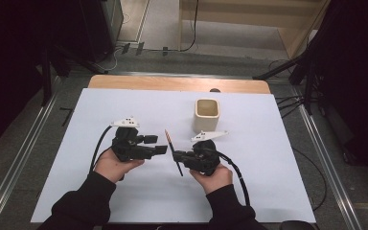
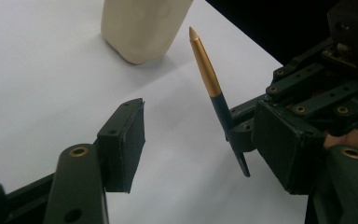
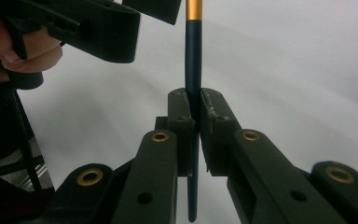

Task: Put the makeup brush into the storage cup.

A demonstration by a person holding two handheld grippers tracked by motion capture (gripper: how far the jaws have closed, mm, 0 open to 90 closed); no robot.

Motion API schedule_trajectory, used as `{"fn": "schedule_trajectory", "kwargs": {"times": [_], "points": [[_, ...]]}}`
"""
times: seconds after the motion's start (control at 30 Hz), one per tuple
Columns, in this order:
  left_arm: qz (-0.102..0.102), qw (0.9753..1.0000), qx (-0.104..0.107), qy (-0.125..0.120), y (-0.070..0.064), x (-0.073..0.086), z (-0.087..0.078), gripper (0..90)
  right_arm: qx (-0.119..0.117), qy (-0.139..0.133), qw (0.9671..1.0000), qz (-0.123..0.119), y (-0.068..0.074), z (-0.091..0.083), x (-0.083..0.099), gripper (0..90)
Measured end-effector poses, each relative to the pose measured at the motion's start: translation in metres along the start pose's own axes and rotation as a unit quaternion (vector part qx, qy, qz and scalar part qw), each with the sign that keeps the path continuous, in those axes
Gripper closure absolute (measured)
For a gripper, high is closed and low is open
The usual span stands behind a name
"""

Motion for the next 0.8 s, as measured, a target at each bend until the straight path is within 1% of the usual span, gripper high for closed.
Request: {"fn": "schedule_trajectory", "kwargs": {"times": [0.13, 0.2, 0.27, 0.3, 0.33, 0.43, 0.47, 0.7, 0.77, 0.8], "points": [[-0.013, 0.9999, 0.004, -0.002, 0.0, 0.001, 0.003, 37.3, -0.002, -0.001, 1.0, 0.0, 0.002, 0.003, 0.0, 84.5], [-0.014, 0.9999, 0.003, -0.003, 0.0, 0.001, 0.004, 38.1, -0.006, -0.001, 1.0, 0.003, 0.003, 0.005, -0.001, 84.5], [-0.021, 0.9997, 0.005, -0.007, 0.0, 0.001, 0.006, 38.8, -0.006, -0.001, 1.0, 0.003, 0.004, 0.006, -0.001, 84.5], [-0.024, 0.9997, 0.002, -0.01, 0.0, 0.002, 0.007, 39.3, -0.008, -0.001, 1.0, 0.002, 0.005, 0.007, -0.001, 84.5], [-0.025, 0.9996, 0.003, -0.012, 0.001, 0.002, 0.008, 41.2, -0.008, 0.0, 1.0, 0.001, 0.005, 0.007, -0.002, 84.5], [-0.039, 0.9991, 0.008, -0.014, 0.001, 0.004, 0.01, 42.8, -0.01, 0.0, 1.0, 0.001, 0.006, 0.009, -0.002, 84.5], [-0.042, 0.9989, 0.01, -0.016, 0.002, 0.005, 0.01, 44.7, -0.01, 0.0, 0.9999, 0.0, 0.007, 0.009, -0.002, 84.5], [-0.078, 0.9962, 0.028, -0.027, 0.003, 0.005, 0.013, 50.9, -0.008, -0.006, 0.9999, 0.002, 0.008, 0.01, -0.002, 84.4], [-0.078, 0.9962, 0.029, -0.025, 0.003, 0.005, 0.014, 53.4, -0.008, -0.007, 0.9999, 0.003, 0.008, 0.01, -0.003, 84.5], [-0.083, 0.9958, 0.033, -0.024, 0.002, 0.006, 0.014, 54.8, -0.008, -0.008, 0.9999, 0.003, 0.008, 0.01, -0.003, 84.5]]}}
Point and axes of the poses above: each handheld gripper's, and its own axes: z roughly forward along the jaws, x roughly out of its underside, y roughly to its left, the point moved 4 cm from there along z, roughly forward along the jaws, and after that the axes turned 10 degrees about -z, right-handed, at the moved point
